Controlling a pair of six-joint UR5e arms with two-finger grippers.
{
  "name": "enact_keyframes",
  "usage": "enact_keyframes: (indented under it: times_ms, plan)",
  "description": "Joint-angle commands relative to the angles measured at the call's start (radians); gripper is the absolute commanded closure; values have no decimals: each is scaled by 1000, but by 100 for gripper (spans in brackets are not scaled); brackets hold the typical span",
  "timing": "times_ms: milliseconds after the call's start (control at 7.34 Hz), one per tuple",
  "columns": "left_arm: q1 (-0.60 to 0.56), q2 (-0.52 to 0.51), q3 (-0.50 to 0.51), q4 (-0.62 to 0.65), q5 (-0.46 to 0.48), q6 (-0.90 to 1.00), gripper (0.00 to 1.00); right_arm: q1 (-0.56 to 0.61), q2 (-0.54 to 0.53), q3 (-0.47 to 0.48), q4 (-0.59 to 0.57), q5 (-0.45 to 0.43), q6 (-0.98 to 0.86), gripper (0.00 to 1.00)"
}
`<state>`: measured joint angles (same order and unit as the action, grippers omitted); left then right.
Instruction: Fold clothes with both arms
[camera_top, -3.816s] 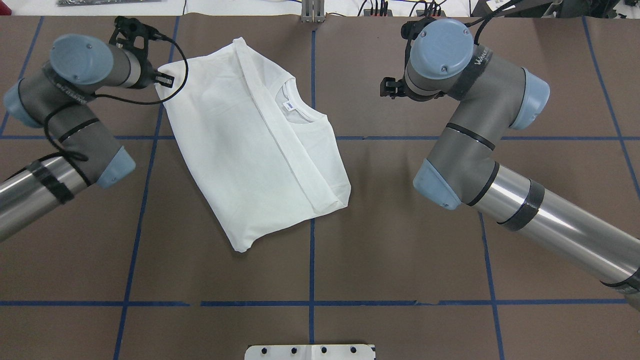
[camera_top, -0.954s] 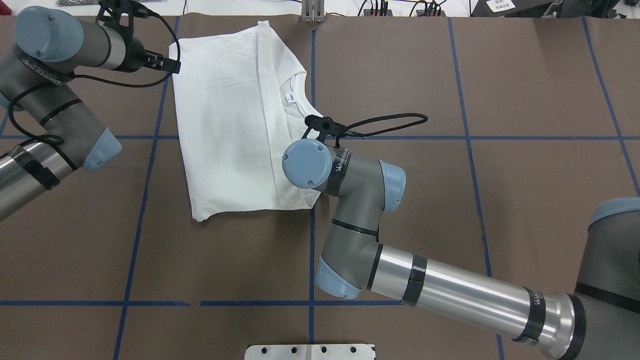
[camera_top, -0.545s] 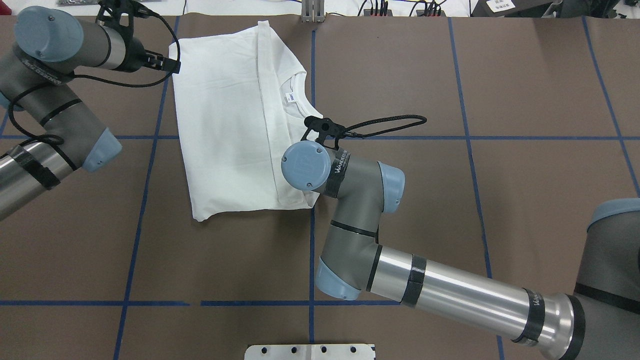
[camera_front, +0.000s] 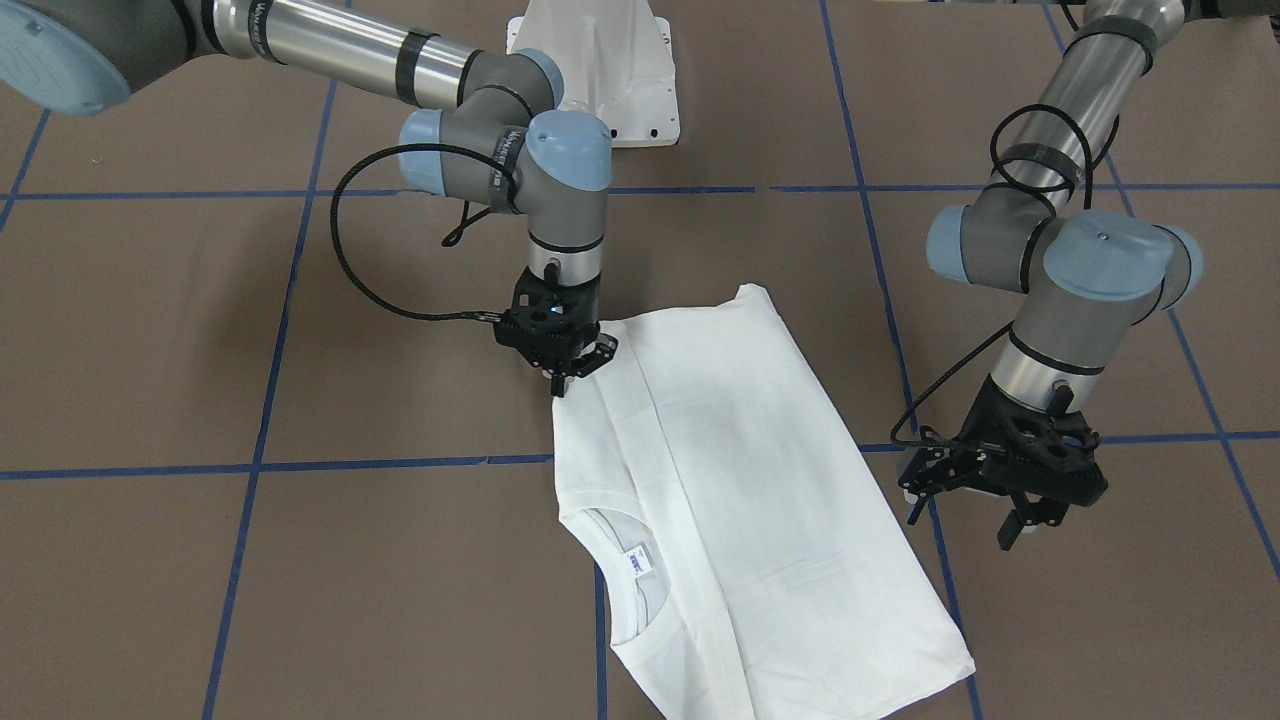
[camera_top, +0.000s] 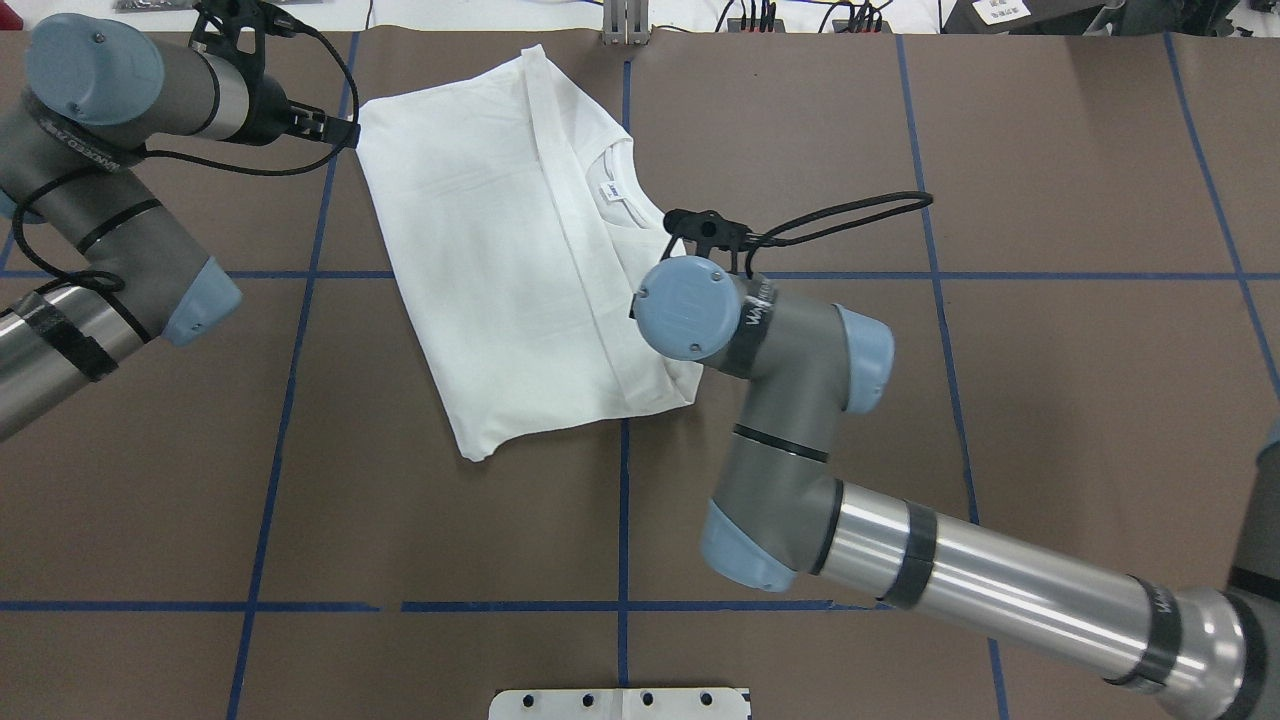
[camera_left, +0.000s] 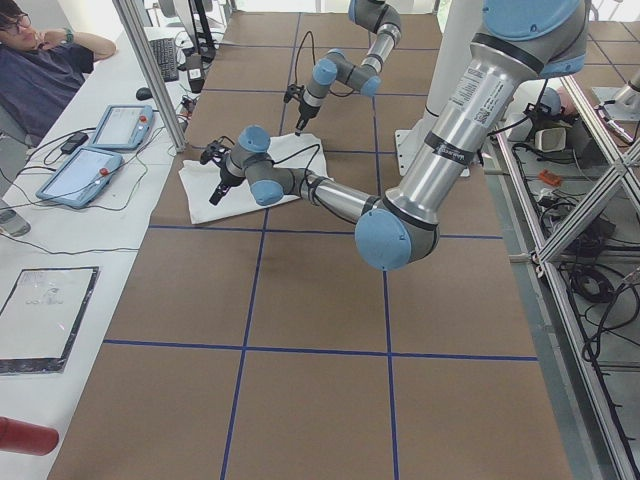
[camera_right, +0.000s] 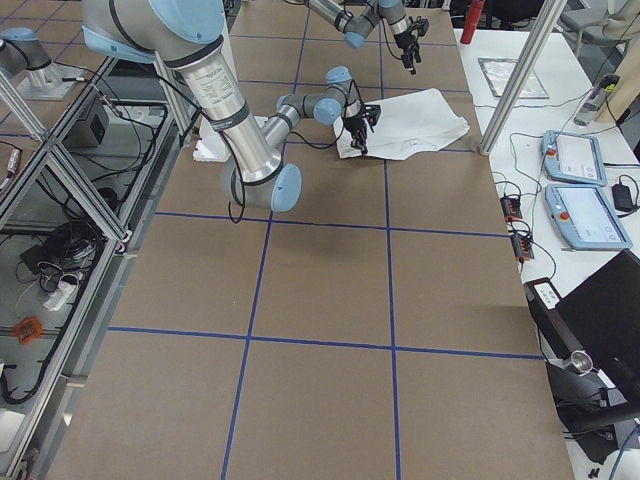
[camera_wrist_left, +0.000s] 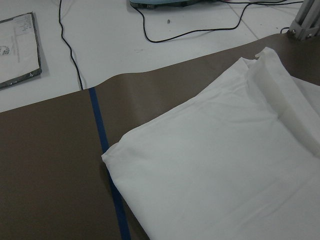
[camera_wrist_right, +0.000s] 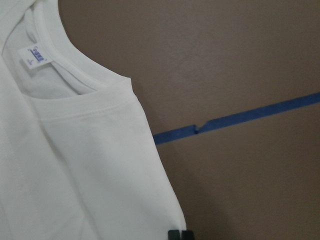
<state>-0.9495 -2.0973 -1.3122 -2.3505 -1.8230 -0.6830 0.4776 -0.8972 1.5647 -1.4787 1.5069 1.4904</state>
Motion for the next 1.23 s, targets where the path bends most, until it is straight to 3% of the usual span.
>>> enact_keyframes:
  times_ms: [0,136,273,545,681,818,1090]
  plan:
    - [0,0,-1,0,-2,-1,0,-41,-256,337,-85,-19,0,100]
    - [2,0,-1,0,-2,0,0,-118,-267,430,-209,-75,33,100]
    - [2,0,-1,0,-2,0,0,-187,-256,442,-244,-112,138,100]
    - [3,0,-2,0,-2,-1,0,-243,-253,440,-247,-160,157,100]
    - [5,0,-2,0,-2,-1,0,-244,-252,442,-247,-162,157,34]
    - [5,0,-5,2,-2,-1,0,-235,-249,442,-247,-159,142,0]
    - [6,5,-22,5,-4,-1,0,-110,-175,401,-252,-105,-5,0]
